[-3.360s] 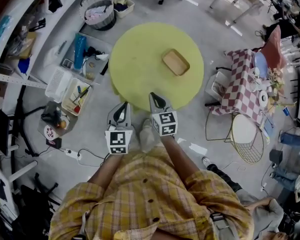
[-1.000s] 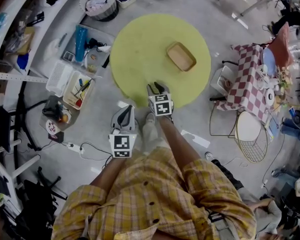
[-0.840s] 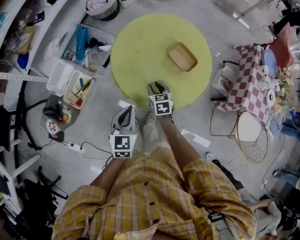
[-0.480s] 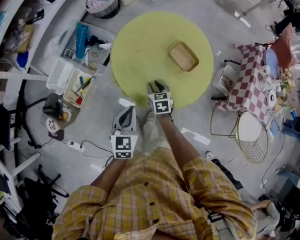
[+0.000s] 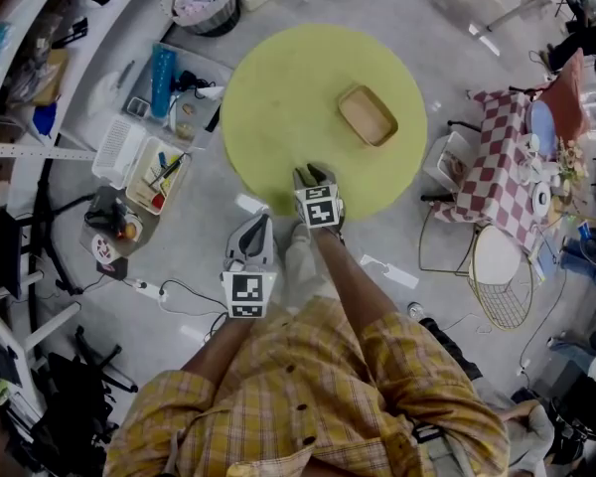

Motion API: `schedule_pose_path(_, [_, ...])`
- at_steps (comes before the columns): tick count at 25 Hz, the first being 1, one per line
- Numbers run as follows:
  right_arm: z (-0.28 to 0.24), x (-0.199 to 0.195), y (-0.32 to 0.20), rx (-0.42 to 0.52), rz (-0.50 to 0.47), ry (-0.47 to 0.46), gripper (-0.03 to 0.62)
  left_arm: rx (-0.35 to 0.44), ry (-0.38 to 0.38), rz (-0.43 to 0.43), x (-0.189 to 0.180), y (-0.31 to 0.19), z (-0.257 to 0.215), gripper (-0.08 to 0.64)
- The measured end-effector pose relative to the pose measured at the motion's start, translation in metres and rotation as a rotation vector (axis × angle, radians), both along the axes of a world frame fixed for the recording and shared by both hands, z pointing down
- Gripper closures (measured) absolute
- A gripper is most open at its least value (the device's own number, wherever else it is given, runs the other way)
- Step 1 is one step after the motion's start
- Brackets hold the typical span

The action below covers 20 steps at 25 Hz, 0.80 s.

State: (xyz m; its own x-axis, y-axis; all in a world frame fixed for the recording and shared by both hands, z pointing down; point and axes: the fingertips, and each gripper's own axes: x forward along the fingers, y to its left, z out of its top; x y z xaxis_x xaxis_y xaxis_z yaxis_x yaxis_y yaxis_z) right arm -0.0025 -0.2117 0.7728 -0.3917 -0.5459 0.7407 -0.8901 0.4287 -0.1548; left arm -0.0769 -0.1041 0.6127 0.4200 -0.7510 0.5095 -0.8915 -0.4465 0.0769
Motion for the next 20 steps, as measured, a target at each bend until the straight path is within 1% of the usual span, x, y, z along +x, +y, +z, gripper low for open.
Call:
schedule_pose_path(8, [0.009,-0.007,0.000,-0.008,-0.030,0.019,0.471,-0.012,-0.004,0.004,-0.004,-0.002,0.004,0.557])
schedule_pose_path(13, [0.014,-0.008,-0.003,0.005,-0.076,0.076,0.472,-0.025,-0.010,0.011,-0.003,-0.003,0.010,0.557])
schedule_pose_path(15, [0.014,-0.006,-0.004,0.010,-0.075,0.081,0.486,-0.026,-0.010,0.009,-0.003,-0.003,0.010,0.557])
schedule_pose_path(20, [0.015,-0.004,-0.004,0.003,-0.098,0.114,0.491,-0.024,-0.017,0.008,-0.003,-0.005,0.012,0.557])
